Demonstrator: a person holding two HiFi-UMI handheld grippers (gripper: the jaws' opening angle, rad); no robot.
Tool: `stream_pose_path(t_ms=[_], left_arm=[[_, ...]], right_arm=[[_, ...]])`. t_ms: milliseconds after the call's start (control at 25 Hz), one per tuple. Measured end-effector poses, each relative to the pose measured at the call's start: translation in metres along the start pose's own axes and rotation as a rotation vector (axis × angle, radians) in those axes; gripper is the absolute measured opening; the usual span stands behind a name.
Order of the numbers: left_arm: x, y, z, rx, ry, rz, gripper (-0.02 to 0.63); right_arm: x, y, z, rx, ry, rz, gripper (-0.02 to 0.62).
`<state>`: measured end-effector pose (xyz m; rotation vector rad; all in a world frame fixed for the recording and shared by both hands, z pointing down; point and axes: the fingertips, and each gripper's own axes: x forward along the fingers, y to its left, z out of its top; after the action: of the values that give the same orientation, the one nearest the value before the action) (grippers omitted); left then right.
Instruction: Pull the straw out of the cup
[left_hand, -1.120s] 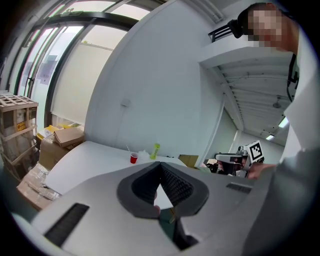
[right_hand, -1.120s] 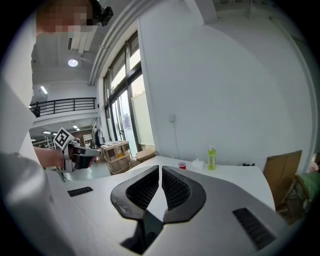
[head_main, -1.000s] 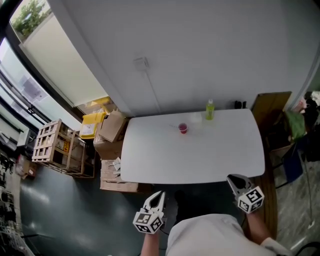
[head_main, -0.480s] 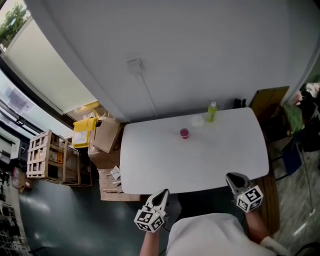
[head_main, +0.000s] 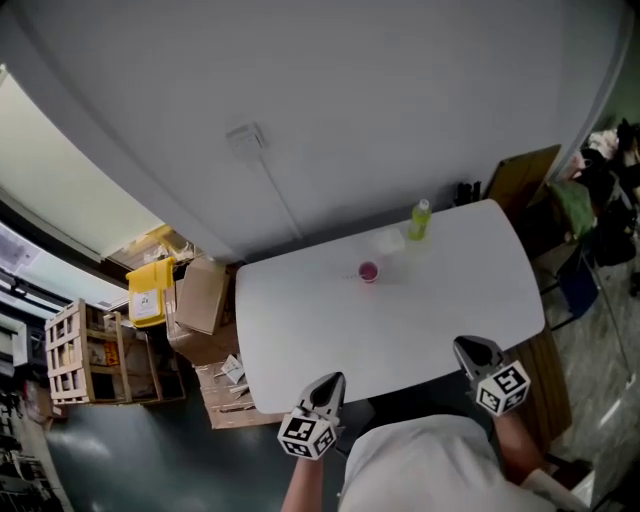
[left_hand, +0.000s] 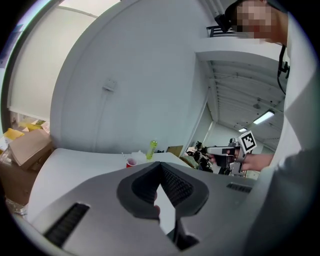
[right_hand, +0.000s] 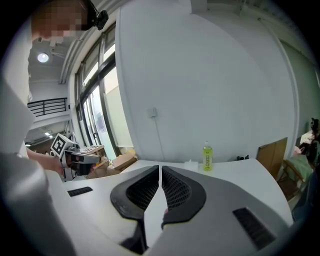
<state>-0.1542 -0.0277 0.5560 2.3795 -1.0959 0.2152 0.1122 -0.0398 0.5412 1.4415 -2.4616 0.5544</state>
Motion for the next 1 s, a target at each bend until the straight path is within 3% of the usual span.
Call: stream_pose_path(t_ms=[240, 520, 720, 1000], left_arm=[[0.013, 0.033, 0.005, -0.051, -0.019, -0.041, 0.002], [0.045, 0.044, 0.006, -0.006, 0.007, -0.048, 0.002], [0.069, 0.049, 0.009, -0.015, -0.020, -0.062, 0.002], [0.113, 0.074, 0.018, -0.032, -0.011, 0.017, 0.002]], right_arm=[[0.022, 0.017, -0.001, 0.012, 0.023, -0.031, 0.041], [0.032, 0.015, -0.001, 0.051, 0.050, -0.048, 0.041], [0.046, 0.016, -0.008, 0.055, 0.078, -0.011, 0.041], [0.073, 0.007, -0.013, 0.048, 0.140, 0.052, 0.041]])
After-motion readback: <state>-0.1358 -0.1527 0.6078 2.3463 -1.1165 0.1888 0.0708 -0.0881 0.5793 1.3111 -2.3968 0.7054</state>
